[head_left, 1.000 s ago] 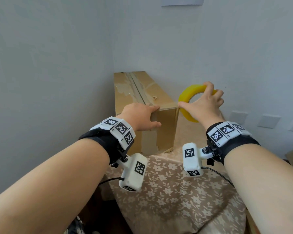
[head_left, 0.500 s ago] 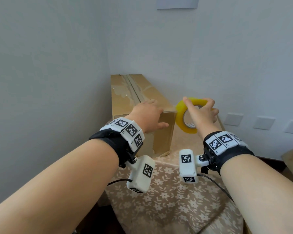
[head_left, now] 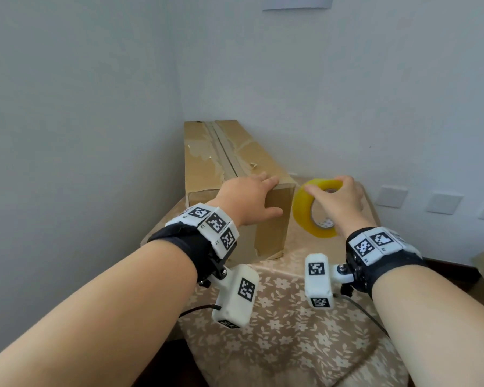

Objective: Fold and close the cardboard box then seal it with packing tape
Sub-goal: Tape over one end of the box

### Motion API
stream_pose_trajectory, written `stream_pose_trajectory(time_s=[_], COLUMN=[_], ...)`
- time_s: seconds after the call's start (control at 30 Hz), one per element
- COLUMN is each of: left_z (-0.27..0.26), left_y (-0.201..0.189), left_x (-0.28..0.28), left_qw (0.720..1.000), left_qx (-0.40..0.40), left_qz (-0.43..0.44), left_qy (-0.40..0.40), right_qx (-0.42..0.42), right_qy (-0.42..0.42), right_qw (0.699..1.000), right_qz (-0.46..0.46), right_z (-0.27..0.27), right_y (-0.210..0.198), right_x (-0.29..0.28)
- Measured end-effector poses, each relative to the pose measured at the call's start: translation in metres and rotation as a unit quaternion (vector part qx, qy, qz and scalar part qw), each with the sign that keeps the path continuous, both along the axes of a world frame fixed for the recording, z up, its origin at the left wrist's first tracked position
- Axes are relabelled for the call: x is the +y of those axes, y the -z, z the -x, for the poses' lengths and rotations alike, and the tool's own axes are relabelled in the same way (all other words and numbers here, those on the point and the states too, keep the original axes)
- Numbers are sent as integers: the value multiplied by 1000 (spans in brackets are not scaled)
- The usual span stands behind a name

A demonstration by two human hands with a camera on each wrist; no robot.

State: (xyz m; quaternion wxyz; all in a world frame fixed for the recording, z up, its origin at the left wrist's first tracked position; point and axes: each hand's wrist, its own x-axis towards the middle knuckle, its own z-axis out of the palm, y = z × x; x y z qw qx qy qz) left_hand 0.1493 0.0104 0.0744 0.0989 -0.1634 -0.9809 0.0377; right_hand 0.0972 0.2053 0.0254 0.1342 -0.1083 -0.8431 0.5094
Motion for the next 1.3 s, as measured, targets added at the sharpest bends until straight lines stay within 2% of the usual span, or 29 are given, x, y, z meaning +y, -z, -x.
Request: stream_pose_trajectory(time_s=[0.07, 0.13, 0.2, 0.27, 0.33, 0.4, 0.43, 0.5, 0.57, 0.67, 0.73, 0.8, 0.93, 1.03, 1.17, 1.23, 1.3], left_z=[0, 1, 0, -2, -1, -4, -8, -18, -32, -49, -56, -55, -45, -42, -39, -38, -38], left_y=[1, 2, 1, -1, -5, -10, -12, -17, -19, -14, -9, -4, 7, 16, 21, 24, 26], left_x=[-3, -4, -3, 0, 0, -4, -9, -25, -52, -102, -126, -136, -131, -136, -143, -144, -146], left_qw=[1000, 1000, 1000, 1000, 999, 999, 999, 999, 999, 993, 979, 961, 925, 896, 903, 911, 912], left_qx=[-2, -6, -12, -18, -22, -30, -33, -40, -47, -57, -61, -48, -12, -14, 0, 11, 9], left_qz=[-12, -17, -21, -18, -26, -31, -26, -2, -13, -106, -193, -270, -379, -443, -429, -411, -409], left_qy=[-1, -4, -6, -8, -5, 10, 21, 24, 2, -10, -19, -33, -36, -6, 16, 25, 37], right_qx=[-33, -59, -43, 79, 209, 195, 173, 168, 174, 182, 177, 194, 295, 335, 430, 458, 469], right_qy=[-39, -66, -58, -42, -136, -266, -291, -268, -242, -225, -201, -192, -284, -282, -256, -255, -251], right_qw=[998, 995, 997, 988, 956, 915, 889, 842, 832, 806, 796, 792, 762, 762, 762, 754, 757], right_qz=[48, 55, -22, -129, -156, -232, -309, -437, -468, -515, -543, -546, -502, -477, -411, -397, -378], right_z=[2, 1, -1, -7, -18, -29, -31, -29, -31, -40, -46, -48, -57, -58, -48, -46, -47], right_y=[2, 3, 2, -9, -26, -38, -37, -31, -25, -21, -29, -39, -36, -26, -17, -11, -8], right_x=[-2, -4, -3, -7, -21, -41, -48, -54, -56, -68, -82, -98, -134, -147, -147, -145, -144])
